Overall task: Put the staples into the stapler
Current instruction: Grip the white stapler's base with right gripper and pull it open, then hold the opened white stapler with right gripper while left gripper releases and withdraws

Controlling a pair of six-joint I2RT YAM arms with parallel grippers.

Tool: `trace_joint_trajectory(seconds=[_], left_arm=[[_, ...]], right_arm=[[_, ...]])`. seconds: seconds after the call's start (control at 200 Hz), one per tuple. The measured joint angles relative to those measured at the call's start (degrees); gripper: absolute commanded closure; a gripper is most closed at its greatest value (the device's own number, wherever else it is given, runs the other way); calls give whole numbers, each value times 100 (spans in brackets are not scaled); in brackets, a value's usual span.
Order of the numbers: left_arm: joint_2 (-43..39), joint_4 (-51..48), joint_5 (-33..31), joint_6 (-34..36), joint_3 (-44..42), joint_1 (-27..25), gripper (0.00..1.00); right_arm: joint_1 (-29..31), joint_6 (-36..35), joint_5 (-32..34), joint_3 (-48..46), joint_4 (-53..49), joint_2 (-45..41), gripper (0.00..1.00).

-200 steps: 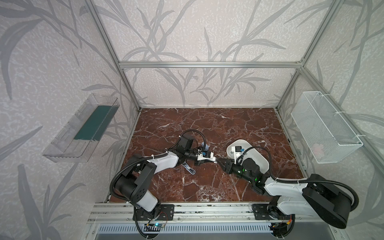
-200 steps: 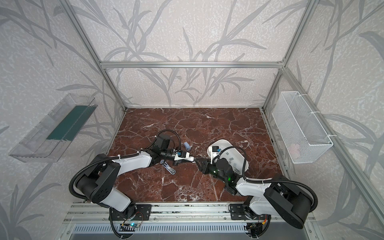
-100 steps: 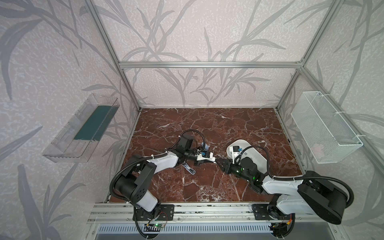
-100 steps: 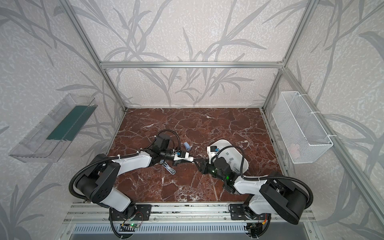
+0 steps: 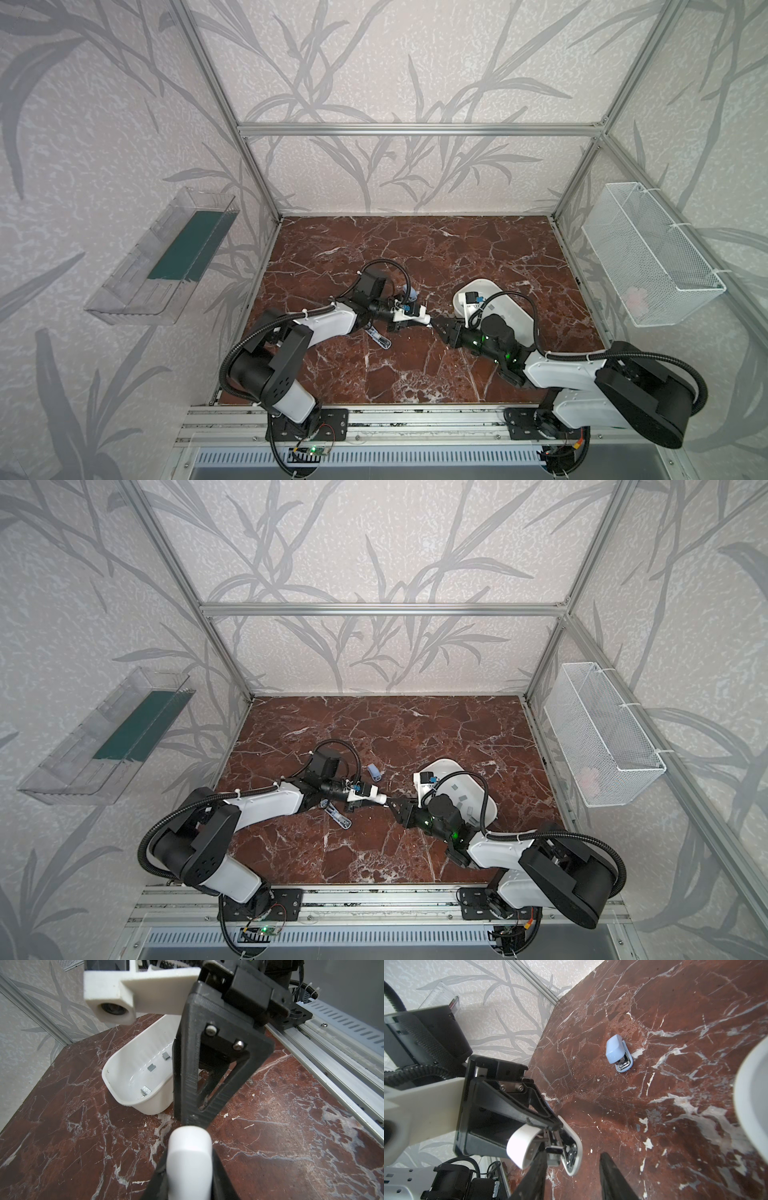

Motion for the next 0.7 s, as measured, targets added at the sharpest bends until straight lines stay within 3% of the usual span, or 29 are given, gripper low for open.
trace_joint_trajectory(seconds=[0.375,0.7], left_arm=[[0,22,131,0,0,-11,100],[0,553,452,-262,-72,44,100]], right_arm=[[0,28,-127,46,260,256,56],[4,249,-120,131,789,758,70]])
